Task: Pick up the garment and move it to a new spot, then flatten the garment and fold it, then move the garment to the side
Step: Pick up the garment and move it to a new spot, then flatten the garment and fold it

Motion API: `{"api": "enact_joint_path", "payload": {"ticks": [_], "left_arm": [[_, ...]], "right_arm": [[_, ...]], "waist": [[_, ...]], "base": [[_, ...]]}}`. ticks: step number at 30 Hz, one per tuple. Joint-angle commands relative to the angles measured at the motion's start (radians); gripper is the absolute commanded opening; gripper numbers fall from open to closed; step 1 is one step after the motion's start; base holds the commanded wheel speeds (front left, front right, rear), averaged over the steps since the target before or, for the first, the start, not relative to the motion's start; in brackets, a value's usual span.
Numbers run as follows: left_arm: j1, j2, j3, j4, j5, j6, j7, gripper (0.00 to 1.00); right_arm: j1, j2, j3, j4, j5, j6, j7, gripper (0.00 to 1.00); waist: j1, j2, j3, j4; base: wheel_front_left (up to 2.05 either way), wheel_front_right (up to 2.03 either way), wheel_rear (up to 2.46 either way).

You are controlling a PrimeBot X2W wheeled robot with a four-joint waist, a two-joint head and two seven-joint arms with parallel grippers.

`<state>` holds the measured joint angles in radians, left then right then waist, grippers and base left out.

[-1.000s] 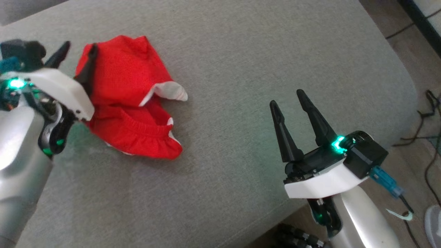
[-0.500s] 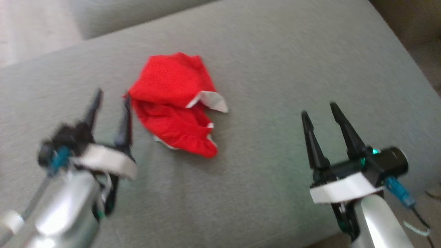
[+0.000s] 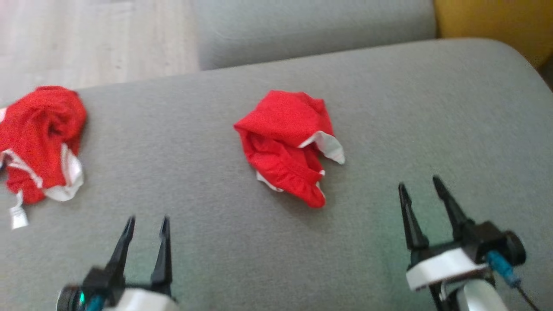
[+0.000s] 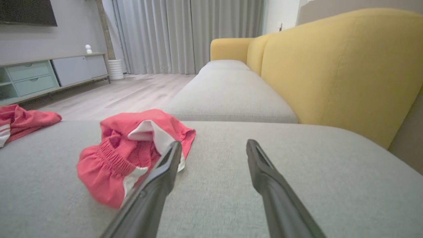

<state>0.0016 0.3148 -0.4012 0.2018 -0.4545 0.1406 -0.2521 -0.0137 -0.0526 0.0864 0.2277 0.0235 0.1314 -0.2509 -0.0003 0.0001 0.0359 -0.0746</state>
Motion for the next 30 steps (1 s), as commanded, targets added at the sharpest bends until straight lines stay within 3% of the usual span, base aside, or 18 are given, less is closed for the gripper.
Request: {"api": "enact_joint_path", "payload": {"ticks": [1, 7, 22, 26, 30], "left_arm": [[0.004, -0.01, 0.074, -0.044, 0.026, -0.008, -0.01, 1.0], [0.127, -0.074, 0.199, -0.069, 0.091, -0.053, -0.01, 1.0], [0.16, -0.188, 0.382, -0.032, 0.207, -0.179, -0.01, 1.0], [0.127, -0.196, 0.368, -0.02, 0.244, -0.2, -0.01, 1.0], [0.029, -0.195, 0.283, -0.034, 0.29, -0.229, 0.0, 1.0]], "right_arm": [[-0.012, 0.0, 0.02, -0.011, -0.003, -0.001, -0.011, 1.0], [0.006, 0.001, 0.02, 0.043, 0.005, -0.001, -0.011, 1.0], [0.011, 0.002, 0.038, 0.089, 0.033, -0.001, -0.011, 1.0], [-0.002, 0.002, 0.05, 0.09, 0.037, -0.001, -0.011, 1.0], [-0.022, 0.002, 0.07, 0.079, 0.045, -0.001, -0.011, 1.0]], "waist": [[0.0003, -0.0001, -0.027, 0.032], [0.0003, -0.0001, -0.046, 0.068], [0.0003, -0.0001, -0.054, 0.071], [0.0003, -0.0001, -0.045, 0.046], [0.0003, -0.0001, -0.032, 0.009]], "base": [[0.0, 0.0, 0.0], [0.0, 0.0, 0.0], [0.0, 0.0, 0.0], [0.0, 0.0, 0.0], [0.0, 0.0, 0.0]]}}
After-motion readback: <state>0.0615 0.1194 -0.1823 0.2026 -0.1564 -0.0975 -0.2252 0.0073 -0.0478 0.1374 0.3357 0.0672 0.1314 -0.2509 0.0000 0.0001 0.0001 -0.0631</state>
